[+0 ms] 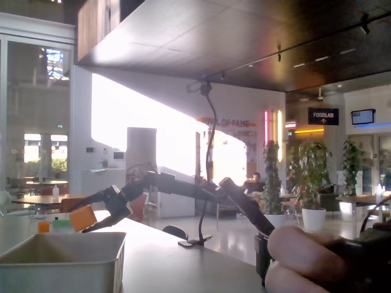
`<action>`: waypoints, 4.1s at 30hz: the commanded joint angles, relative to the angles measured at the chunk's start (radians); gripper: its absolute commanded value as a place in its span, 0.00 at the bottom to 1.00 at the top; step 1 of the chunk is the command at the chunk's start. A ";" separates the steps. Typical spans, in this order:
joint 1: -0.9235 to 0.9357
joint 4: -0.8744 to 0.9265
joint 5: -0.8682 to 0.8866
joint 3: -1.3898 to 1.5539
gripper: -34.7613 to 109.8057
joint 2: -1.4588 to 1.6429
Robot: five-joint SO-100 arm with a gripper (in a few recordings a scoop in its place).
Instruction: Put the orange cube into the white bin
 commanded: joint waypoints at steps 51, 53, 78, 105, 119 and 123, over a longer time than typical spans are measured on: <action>0.034 0.931 -0.012 0.896 0.60 1.601; 0.020 0.844 -0.012 1.088 0.60 1.710; -0.118 0.167 -0.003 2.474 0.60 2.494; -0.117 0.270 -0.003 2.266 0.60 2.060; -0.117 0.275 -0.006 2.299 0.33 2.241; -0.117 0.288 0.003 2.301 0.29 2.315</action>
